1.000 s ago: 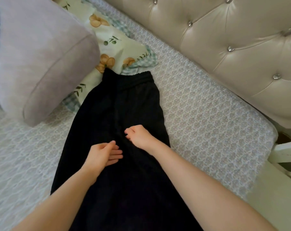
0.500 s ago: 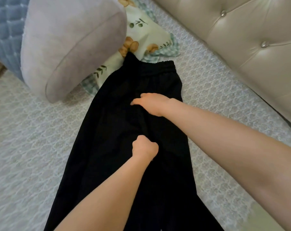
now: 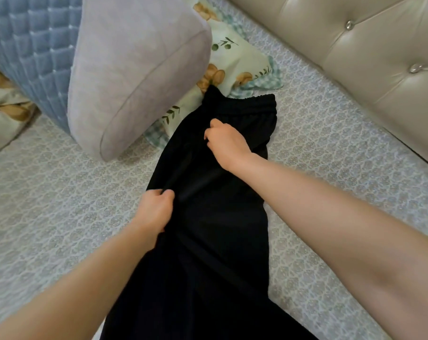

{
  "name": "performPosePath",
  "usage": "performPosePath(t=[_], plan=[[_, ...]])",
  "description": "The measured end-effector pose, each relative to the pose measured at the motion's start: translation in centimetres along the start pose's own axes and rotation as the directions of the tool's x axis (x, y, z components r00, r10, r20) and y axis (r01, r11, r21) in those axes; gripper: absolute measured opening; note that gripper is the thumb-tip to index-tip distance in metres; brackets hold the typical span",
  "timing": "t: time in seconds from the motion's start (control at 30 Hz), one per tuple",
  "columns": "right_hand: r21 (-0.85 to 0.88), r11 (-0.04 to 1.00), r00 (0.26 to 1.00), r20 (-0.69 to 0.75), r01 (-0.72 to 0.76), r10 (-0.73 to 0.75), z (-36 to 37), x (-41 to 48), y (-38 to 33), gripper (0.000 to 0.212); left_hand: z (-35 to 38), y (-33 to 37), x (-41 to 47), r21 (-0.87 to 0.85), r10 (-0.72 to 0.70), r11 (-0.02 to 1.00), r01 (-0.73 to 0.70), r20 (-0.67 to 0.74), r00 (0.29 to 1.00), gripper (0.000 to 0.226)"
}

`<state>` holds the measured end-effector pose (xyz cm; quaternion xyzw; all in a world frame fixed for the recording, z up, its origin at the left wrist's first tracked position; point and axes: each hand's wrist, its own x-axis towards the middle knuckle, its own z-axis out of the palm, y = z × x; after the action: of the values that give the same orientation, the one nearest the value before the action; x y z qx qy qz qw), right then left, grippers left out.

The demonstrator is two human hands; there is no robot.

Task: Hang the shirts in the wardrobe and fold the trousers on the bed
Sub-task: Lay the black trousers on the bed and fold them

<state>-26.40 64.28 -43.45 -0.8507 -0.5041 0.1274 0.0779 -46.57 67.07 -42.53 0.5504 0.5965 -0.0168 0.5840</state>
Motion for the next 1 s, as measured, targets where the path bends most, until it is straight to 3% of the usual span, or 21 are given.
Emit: performPosePath(t=[0.13, 0.2, 0.3, 0.4, 0.53, 0.6, 0.67, 0.73, 0.77, 0.87, 0.93, 1.0], plan=[[0.013, 0.996, 0.978, -0.188, -0.093, 0.094, 1.0, 2.1, -2.7, 0.015, -2.7, 0.5, 2.6, 0.186, 0.192, 0.968, -0.166, -0.130, 0.973, 0.031], [-0.016, 0.996, 0.990, -0.117, -0.087, 0.084, 1.8, 2.9, -3.1, 0.022, -3.1, -0.1, 3.3, 0.311, 0.248, 0.930, -0.194, -0.142, 0.958, 0.032], [-0.024, 1.000, 0.999, -0.032, -0.009, 0.009, 3.2, 3.0, -3.4, 0.053, -3.2, -1.8, 3.7, 0.428, 0.261, 0.886, -0.180, -0.138, 0.955, 0.028], [-0.059, 0.997, 0.977, -0.206, 0.049, -0.060, 3.2, 1.9, -3.4, 0.065, -3.5, -3.6, 3.7, 0.477, 0.289, 0.855, -0.204, -0.111, 0.951, 0.021], [0.019, 0.993, 0.862, -0.496, -0.114, 0.108, 2.6, 0.4, -3.3, 0.062, -3.5, -4.7, 2.6, 0.474, 0.438, 0.817, -0.328, -0.139, 0.888, 0.022], [-0.013, 0.995, 0.916, -0.392, -0.101, 0.088, 3.1, 0.5, -3.4, 0.064, -3.7, -4.9, 2.6, 0.475, 0.444, 0.817, -0.329, -0.154, 0.882, 0.021], [-0.027, 0.999, 0.993, -0.111, 0.032, -0.035, 3.6, 1.1, -3.1, 0.071, -4.1, -5.2, 3.3, 0.445, 0.365, 0.859, -0.254, -0.182, 0.913, 0.019], [0.181, 0.982, 0.990, 0.120, 0.050, -0.073, 3.2, 1.6, -2.7, 0.082, -4.5, -5.5, 3.9, 0.400, 0.287, 0.898, -0.181, -0.222, 0.932, 0.021], [0.308, 0.951, 0.992, 0.106, 0.028, -0.064, 3.0, 1.5, -2.6, 0.084, -4.6, -5.8, 4.2, 0.389, 0.267, 0.907, -0.163, -0.230, 0.936, 0.027], [0.525, 0.851, 0.973, -0.207, 0.022, 0.103, 2.5, -0.9, -1.6, 0.069, -4.7, -6.6, 4.5, 0.375, 0.224, 0.918, -0.129, -0.221, 0.949, 0.047], [0.536, 0.841, 0.874, -0.374, -0.067, 0.309, 2.8, -3.5, 0.2, 0.054, -4.8, -6.9, 4.6, 0.405, 0.224, 0.906, -0.123, -0.212, 0.951, 0.045], [0.637, 0.714, 0.735, -0.330, -0.290, 0.592, 3.4, -6.2, 2.7, 0.042, -4.7, -6.8, 4.4, 0.459, 0.263, 0.877, -0.141, -0.214, 0.941, 0.032]])
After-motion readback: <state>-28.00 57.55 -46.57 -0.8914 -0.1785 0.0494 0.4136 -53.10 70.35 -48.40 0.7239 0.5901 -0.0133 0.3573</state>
